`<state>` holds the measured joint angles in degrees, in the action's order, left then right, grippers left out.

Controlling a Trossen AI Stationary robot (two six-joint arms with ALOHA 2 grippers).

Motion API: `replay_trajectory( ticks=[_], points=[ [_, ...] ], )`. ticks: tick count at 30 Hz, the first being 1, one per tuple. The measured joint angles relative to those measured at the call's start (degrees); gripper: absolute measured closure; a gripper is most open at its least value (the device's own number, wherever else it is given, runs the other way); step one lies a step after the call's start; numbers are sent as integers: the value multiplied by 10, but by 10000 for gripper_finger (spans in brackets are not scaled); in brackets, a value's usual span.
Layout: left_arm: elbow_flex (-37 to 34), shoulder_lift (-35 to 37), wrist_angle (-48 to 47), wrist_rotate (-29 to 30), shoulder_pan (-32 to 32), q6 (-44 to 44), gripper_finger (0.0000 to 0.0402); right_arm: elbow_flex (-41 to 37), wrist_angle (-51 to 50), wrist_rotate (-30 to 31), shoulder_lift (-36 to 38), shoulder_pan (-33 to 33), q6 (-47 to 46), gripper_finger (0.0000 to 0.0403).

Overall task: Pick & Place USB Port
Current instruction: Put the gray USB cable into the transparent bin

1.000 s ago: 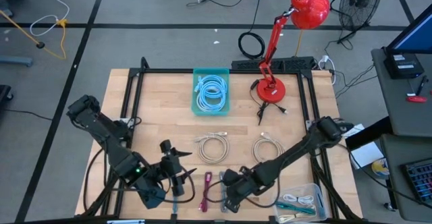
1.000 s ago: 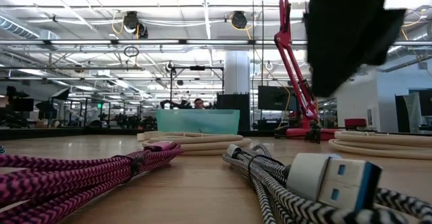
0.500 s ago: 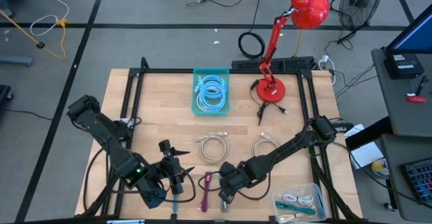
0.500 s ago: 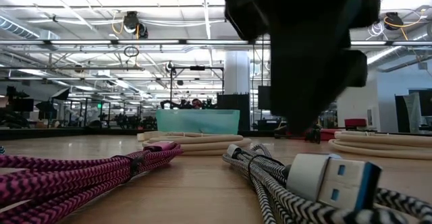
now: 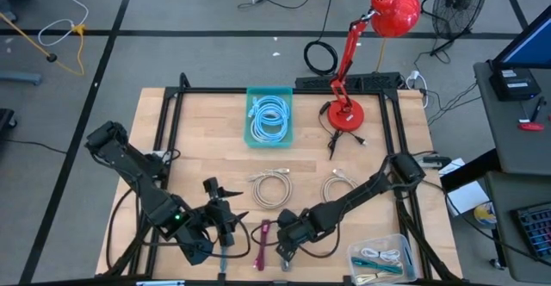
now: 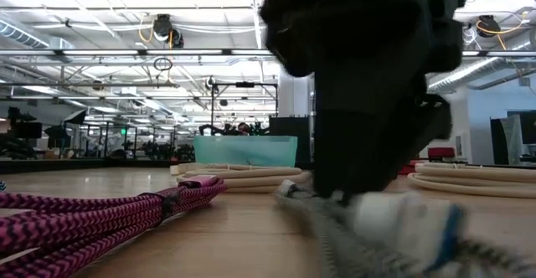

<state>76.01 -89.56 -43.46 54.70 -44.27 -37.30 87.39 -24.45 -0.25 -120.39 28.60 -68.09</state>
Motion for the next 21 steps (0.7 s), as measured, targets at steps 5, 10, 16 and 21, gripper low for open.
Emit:
replay_trajectory(
  ticks=[5, 10, 16, 21],
  points=[
    [0, 0, 0, 0, 0, -3, 140, 3, 20, -6, -21, 3, -4, 229],
    [0, 0, 0, -2, -1, -13, 140, 3, 29, 9, -28, 4, -2, 229],
    [0, 0, 0, -6, -2, -24, 140, 1, 54, 16, -7, 10, 3, 229],
    [0, 0, 0, -7, -3, -28, 140, 2, 58, 19, 5, 12, 12, 229]
  ],
)
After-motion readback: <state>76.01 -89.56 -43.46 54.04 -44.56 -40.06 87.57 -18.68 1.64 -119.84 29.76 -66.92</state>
